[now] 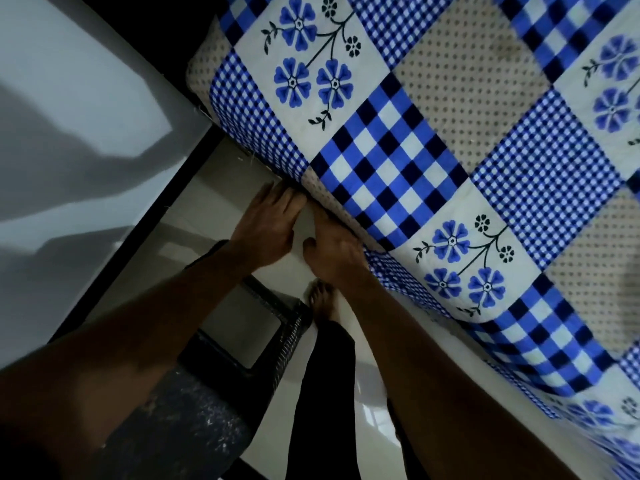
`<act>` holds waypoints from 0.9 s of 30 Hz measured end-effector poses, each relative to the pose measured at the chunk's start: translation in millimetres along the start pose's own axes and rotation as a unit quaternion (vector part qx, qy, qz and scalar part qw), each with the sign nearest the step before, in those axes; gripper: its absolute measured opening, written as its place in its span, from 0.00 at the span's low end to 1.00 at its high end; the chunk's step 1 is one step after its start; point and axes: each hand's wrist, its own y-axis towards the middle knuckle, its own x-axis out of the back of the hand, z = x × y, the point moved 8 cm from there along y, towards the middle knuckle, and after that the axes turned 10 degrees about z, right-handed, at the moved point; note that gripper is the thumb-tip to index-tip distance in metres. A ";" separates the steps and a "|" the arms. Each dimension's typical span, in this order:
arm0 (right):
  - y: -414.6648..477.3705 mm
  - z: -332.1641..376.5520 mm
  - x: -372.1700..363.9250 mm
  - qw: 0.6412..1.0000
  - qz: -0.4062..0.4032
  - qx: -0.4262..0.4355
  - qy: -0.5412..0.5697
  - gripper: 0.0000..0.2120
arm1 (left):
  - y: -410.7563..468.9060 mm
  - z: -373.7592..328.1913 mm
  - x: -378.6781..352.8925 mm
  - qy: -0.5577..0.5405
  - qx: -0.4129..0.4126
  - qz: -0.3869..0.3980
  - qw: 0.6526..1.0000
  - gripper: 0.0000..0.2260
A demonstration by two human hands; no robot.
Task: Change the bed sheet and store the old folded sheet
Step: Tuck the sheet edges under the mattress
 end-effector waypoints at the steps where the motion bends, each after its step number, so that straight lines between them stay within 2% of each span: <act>1: -10.3 -4.3 -2.3 1.000 -0.007 0.007 -0.002 0.38 | 2.2 1.1 -0.1 0.016 -0.002 0.005 1.000 0.35; 5: -45.6 -29.6 -11.7 1.000 0.008 -0.012 -0.004 0.38 | 0.9 -3.4 -7.5 0.058 0.046 0.033 0.997 0.37; 9: -48.9 -41.9 -15.2 0.998 -0.004 -0.053 -0.045 0.39 | 8.4 -19.6 -4.7 0.027 0.136 0.038 0.990 0.31; 13: -42.3 -40.2 -12.4 0.993 0.017 -0.092 -0.077 0.40 | 9.1 -27.8 -7.2 -0.002 0.168 0.049 0.985 0.32; 15: -37.6 -40.3 -13.0 0.990 0.033 -0.119 -0.061 0.40 | 5.2 -29.2 3.6 0.005 0.156 0.000 0.988 0.25; 17: -31.2 -40.5 -14.8 0.989 0.048 -0.130 -0.054 0.39 | 0.5 -37.9 13.4 -0.005 0.117 -0.045 0.992 0.24; 22: -33.5 -44.3 -0.7 0.995 0.057 -0.079 -0.010 0.35 | -10.9 -61.2 -14.4 -0.020 -0.012 0.007 1.000 0.32; 25: -53.8 -45.4 1.8 0.998 0.027 -0.045 -0.039 0.36 | -3.4 -61.1 -17.0 -0.002 0.005 0.020 1.000 0.31; 27: -72.7 -48.2 -4.9 0.999 0.001 -0.028 -0.024 0.38 | -0.3 -65.8 -19.2 0.023 0.053 0.055 0.997 0.34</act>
